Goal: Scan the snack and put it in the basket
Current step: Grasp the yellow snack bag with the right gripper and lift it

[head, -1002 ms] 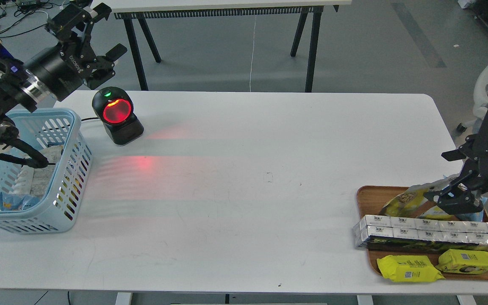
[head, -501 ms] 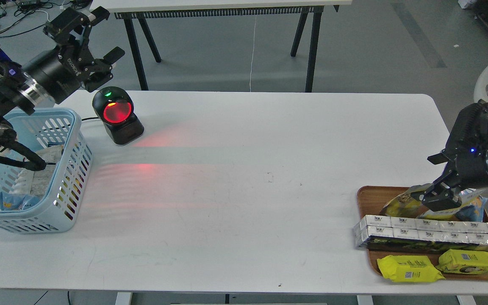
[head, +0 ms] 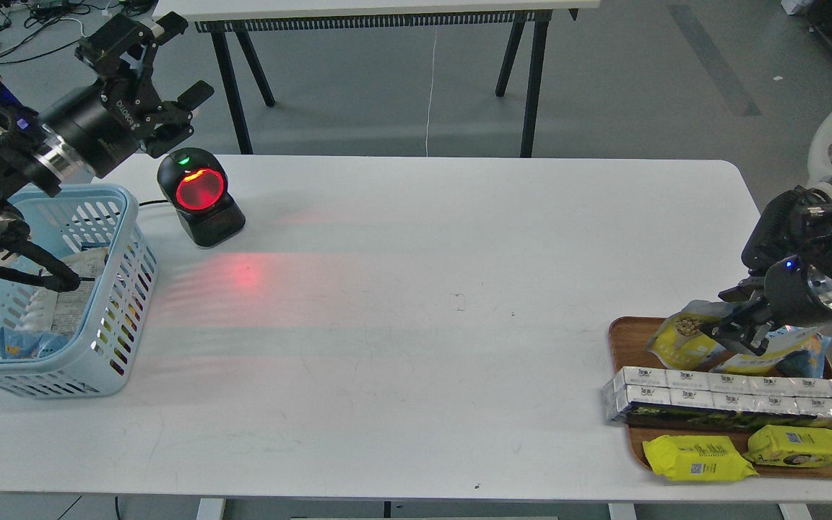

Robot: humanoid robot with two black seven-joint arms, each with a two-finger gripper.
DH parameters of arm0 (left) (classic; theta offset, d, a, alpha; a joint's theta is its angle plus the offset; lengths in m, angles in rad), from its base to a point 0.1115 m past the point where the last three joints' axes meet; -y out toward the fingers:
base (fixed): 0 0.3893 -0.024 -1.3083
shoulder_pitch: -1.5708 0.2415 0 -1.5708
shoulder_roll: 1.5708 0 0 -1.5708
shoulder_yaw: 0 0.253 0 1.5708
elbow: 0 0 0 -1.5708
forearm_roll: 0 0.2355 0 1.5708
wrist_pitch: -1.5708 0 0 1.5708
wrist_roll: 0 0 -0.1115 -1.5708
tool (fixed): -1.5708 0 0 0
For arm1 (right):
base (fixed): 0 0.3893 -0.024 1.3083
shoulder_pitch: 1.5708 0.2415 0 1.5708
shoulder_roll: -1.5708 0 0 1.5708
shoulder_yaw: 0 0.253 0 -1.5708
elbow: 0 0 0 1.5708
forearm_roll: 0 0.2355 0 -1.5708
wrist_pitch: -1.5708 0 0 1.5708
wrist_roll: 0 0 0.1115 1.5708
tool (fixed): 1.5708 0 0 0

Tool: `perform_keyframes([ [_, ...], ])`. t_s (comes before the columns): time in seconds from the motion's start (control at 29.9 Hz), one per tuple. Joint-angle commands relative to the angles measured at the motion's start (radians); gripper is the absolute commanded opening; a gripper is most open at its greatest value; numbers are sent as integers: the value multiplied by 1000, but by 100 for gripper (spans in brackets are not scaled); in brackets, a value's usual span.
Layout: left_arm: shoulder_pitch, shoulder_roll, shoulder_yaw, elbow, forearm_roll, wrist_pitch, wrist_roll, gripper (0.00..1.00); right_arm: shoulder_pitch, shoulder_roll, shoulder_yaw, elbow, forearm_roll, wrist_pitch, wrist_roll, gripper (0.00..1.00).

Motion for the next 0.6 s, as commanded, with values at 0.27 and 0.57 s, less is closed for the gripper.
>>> perform_keyframes([
  [0.27,3,-7,0,0,0,0,0,100,-6,6,25,-1,0,0,0,10],
  [0.57,3,-7,-1,1,0,0,0,100,7,3,47,-5,0,0,0,0],
])
